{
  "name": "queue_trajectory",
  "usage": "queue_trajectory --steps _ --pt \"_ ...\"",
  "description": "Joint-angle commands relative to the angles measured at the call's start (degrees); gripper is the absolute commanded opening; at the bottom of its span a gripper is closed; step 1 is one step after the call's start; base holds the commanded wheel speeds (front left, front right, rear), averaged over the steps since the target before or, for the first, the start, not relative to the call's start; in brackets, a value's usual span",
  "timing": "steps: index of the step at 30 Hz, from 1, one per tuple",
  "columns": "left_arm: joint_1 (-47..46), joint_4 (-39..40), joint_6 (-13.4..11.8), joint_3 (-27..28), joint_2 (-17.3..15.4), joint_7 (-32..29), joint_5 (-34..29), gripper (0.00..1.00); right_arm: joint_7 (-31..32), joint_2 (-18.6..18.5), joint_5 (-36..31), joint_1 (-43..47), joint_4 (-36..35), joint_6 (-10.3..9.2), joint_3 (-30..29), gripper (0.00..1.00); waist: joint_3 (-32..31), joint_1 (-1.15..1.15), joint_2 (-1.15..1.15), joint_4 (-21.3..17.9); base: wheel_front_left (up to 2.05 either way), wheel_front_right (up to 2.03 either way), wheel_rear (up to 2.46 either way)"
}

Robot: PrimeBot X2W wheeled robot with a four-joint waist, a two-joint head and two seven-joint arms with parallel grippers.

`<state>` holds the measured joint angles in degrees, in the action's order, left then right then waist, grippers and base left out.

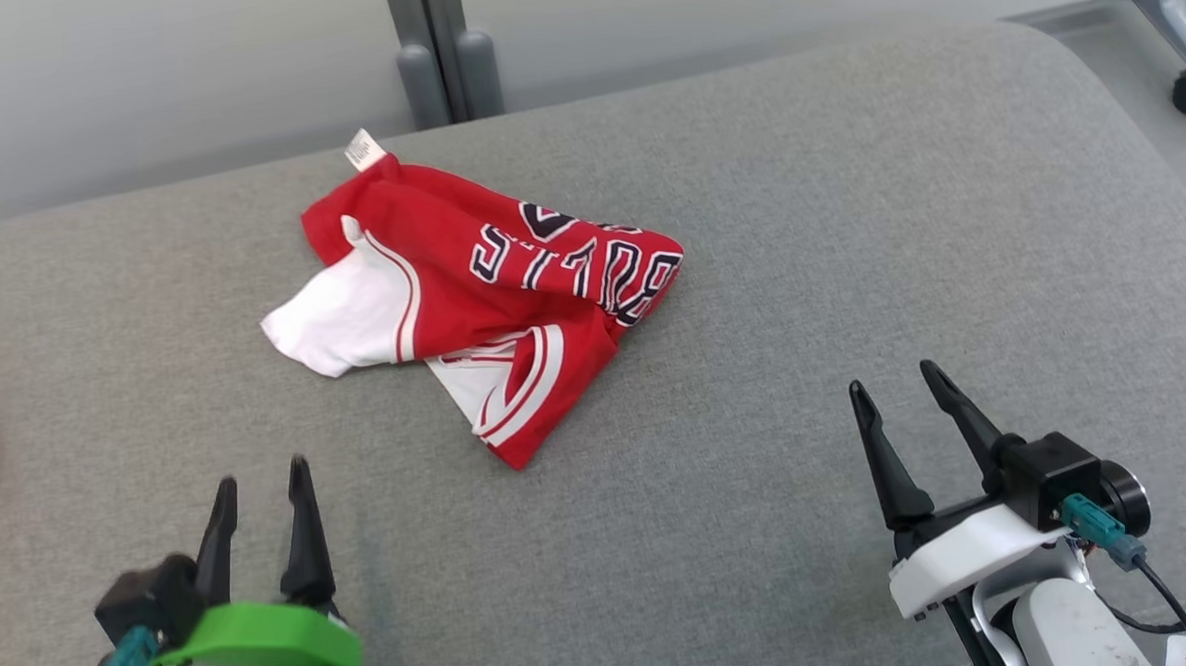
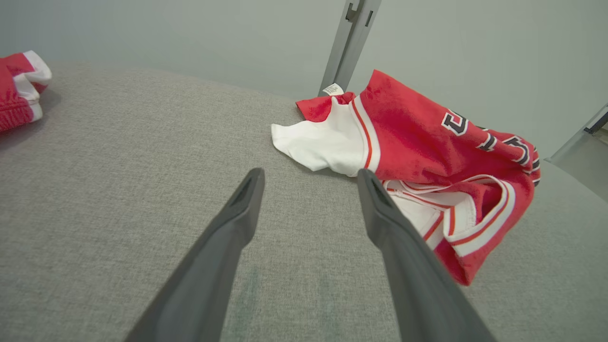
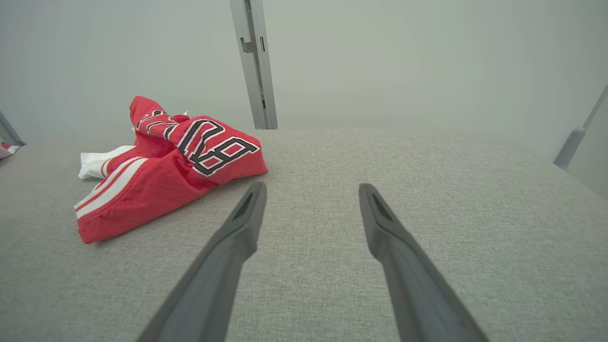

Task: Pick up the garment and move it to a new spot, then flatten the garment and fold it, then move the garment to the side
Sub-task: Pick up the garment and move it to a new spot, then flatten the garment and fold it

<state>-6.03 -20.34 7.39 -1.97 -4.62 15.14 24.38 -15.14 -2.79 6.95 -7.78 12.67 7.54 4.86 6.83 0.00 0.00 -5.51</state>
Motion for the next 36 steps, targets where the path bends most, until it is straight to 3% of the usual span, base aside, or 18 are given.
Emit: queue_trajectory --steps 1,7,12,22,30,36 --pt "2.07 0.69 0.13 0.76 0.22 0.01 -1.83 1.0 -0.01 -0.21 -0.48 1.19 0.33 -0.1 -0.09 1.0 -2.55 0.0 0.0 2.06 0.0 0.0 0.0" --pt "8.47 3.45 0.14 6.27 1.44 0.01 -6.14 1.0 -0.01 -0.2 -0.18 3.4 1.35 -0.1 -0.49 1.0 -4.74 0.0 0.0 2.36 0.0 0.0 0.0" --pt "10.82 3.64 0.13 4.67 1.48 0.01 -8.06 1.0 -0.01 -0.21 0.13 4.52 1.89 -0.1 -0.66 1.0 -5.36 0.0 0.0 2.73 0.0 0.0 0.0" --pt "7.91 3.72 0.13 2.22 1.57 0.01 -5.65 1.0 -0.01 -0.19 -0.79 2.83 1.83 -0.1 0.26 1.0 -3.03 0.0 0.0 5.73 0.0 0.0 0.0" --pt "2.23 2.4 0.14 -1.95 1.57 0.01 -3.66 1.0 -0.01 -0.2 0.58 -10.11 5.75 -0.1 10.17 1.0 4.74 0.0 0.0 12.94 0.0 0.0 0.0" --pt "-1.61 1.12 0.13 -5.21 1.59 0.01 -1.52 1.0 0.17 -0.29 1.63 -27.28 18.13 -0.1 21.8 1.0 9.92 0.0 0.0 19.79 0.0 0.0 0.0"
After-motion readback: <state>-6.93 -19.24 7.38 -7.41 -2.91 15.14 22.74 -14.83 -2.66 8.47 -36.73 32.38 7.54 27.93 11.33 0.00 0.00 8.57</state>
